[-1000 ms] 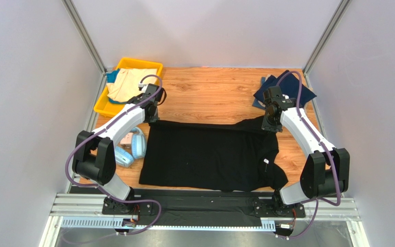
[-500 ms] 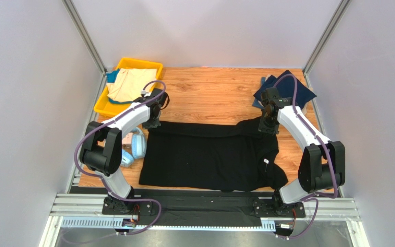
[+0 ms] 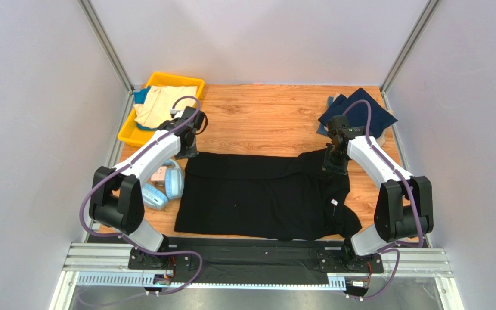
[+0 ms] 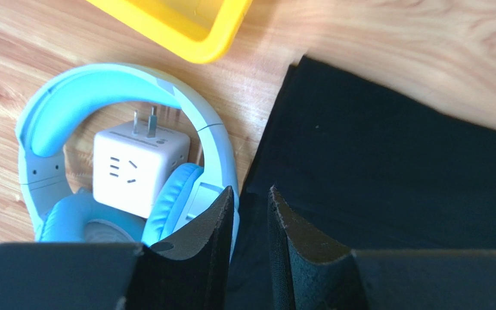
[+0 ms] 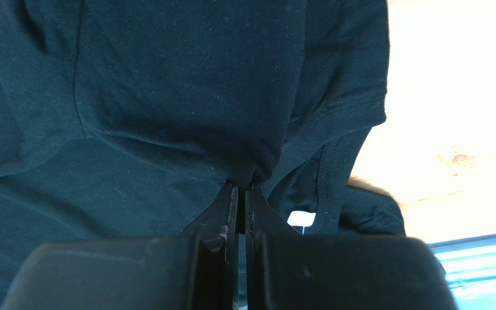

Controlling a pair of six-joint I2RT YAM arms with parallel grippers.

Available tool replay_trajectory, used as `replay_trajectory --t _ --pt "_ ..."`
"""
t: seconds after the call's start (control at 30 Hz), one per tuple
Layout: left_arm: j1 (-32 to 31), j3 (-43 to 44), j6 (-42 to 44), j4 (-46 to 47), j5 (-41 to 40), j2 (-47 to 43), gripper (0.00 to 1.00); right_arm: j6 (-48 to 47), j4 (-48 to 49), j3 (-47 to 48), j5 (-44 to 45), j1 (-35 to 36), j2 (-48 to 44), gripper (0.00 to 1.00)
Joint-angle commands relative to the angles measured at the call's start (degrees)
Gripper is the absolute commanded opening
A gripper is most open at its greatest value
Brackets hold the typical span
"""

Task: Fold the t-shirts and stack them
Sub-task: Fold the flattened tshirt in 1/3 of the way

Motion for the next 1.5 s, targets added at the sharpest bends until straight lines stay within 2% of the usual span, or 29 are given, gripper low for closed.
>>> replay_trajectory --t 0.0,0.07,0.13,0.23,0.27,0.5,0.57,0.7,0.73,0.77,0.93,0.97,1.03,1.2,1.47 --pt "-1.23 5.53 -0.16 -2.0 -0.08 -1.97 0.33 1.2 1.47 0.13 -1.7 0.11 0.67 0.01" --pt "-2.46 6.5 -0.25 -2.54 -0.61 -1.97 0.34 1.11 1.21 0.48 -1.61 0.11 0.15 0.02" --pt "-3.17 6.33 0.45 -0.61 1.48 -1.62 0.34 1.11 0.77 0.65 -1.52 0.11 -0.47 0.09" --pt "-4.13 7.03 0.81 1.15 3.08 0.92 0.34 1.11 -1.07 1.44 -0.74 0.11 -2.57 0.11" --pt "-4.49 7.81 1.15 1.94 3.43 3.02 0.33 1.2 -1.6 1.71 -0.47 0.11 -3.28 0.16" --pt "-7.12 12.83 2.04 5.28 5.72 14.19 0.32 1.55 -4.06 3.73 3.03 0.11 -8.47 0.24" --pt "-7.48 11.87 1.6 5.89 6.16 16.3 0.31 1.38 -4.24 3.73 4.88 0.11 -8.91 0.36" --pt "-7.92 7.48 1.16 7.92 7.12 16.93 0.31 1.46 -2.58 2.86 7.26 0.11 -8.65 0.4" --pt "-7.92 6.51 0.98 8.27 6.86 16.84 0.31 1.81 -1.79 1.81 7.44 0.11 -8.56 0.43" --pt "-8.0 4.85 0.81 8.79 6.69 16.32 0.31 2.16 -1.0 1.45 7.7 0.11 -8.04 0.51" --pt "-7.92 1.06 0.89 9.94 6.07 14.73 0.31 4.27 4.19 0.04 11.83 -0.07 -4.61 0.52" --pt "-7.92 0.79 0.89 9.94 5.9 14.73 0.31 4.97 4.89 0.04 12.44 -0.07 -3.12 0.58" --pt "-7.92 -0.17 1.07 10.12 5.46 14.56 0.31 5.33 7.09 0.13 14.03 -0.42 -1.54 0.59" --pt "-7.92 -1.49 1.33 10.47 4.84 14.38 0.3 5.42 10.61 0.57 13.51 -1.21 4.7 0.58" --pt "-7.92 -3.16 1.86 10.38 3.43 12.97 0.3 4.28 13.42 -1.54 10.52 -2.18 7.79 0.55"
